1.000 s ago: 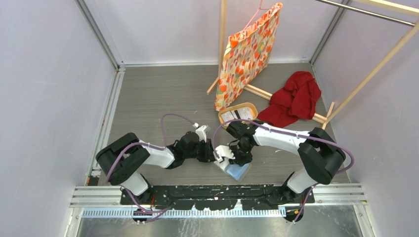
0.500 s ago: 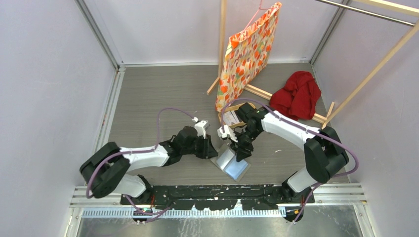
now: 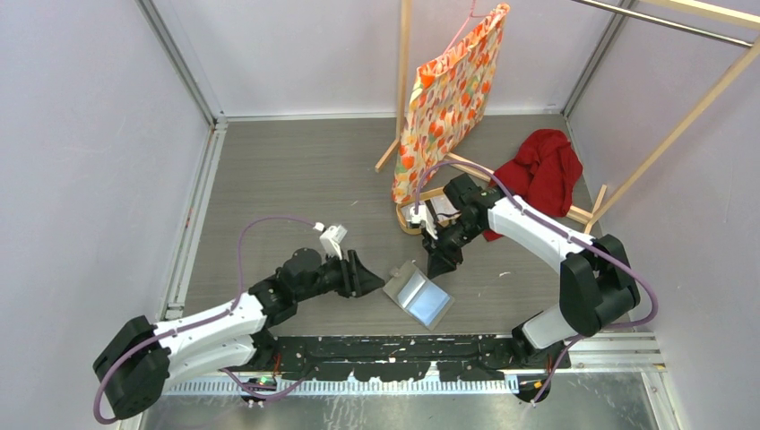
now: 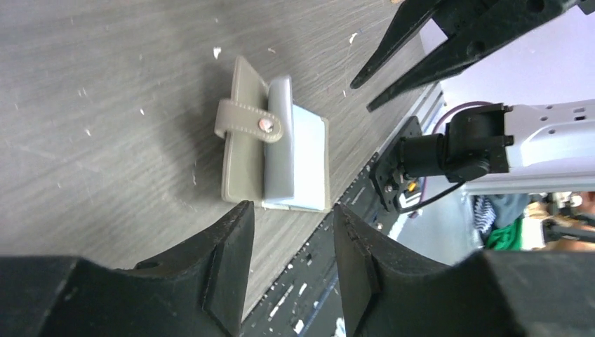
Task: Put the credit cards into the card holder
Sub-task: Turn over the card slot in the card holder.
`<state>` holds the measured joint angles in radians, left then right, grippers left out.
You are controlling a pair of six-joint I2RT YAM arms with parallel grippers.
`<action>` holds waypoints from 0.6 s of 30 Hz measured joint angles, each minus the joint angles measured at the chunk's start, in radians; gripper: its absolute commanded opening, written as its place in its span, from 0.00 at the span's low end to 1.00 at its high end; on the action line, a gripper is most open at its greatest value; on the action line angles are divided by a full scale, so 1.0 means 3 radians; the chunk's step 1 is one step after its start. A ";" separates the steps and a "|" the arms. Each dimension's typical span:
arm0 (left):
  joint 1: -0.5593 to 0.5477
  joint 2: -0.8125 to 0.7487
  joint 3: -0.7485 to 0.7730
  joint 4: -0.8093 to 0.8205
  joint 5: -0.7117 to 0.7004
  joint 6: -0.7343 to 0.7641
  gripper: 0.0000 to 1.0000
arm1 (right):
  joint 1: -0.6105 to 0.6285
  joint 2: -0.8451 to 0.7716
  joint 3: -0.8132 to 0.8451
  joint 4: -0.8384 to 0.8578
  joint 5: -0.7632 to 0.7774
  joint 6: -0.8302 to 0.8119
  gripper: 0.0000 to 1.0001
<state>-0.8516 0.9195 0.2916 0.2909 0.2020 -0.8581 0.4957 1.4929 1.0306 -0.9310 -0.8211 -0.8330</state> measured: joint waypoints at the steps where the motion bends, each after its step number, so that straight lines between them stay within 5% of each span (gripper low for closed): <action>1: -0.0018 -0.0069 -0.0057 -0.0020 -0.0004 -0.0058 0.51 | 0.0001 0.0000 0.0000 0.0005 0.0005 0.0010 0.23; 8: -0.0547 -0.0319 -0.0286 -0.0062 -0.0328 -0.0431 0.60 | 0.0011 0.0080 0.0000 0.0103 0.0223 0.0123 0.15; 18: -0.1069 0.0754 -0.0228 0.0262 -0.0791 -0.0521 0.69 | 0.0445 0.0416 -0.0001 0.0329 0.0668 0.0343 0.01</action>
<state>-1.1725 1.1458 0.2234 0.3695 -0.0353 -1.0145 0.6292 1.6176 1.0302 -0.8322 -0.6209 -0.7300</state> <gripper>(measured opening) 0.678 0.034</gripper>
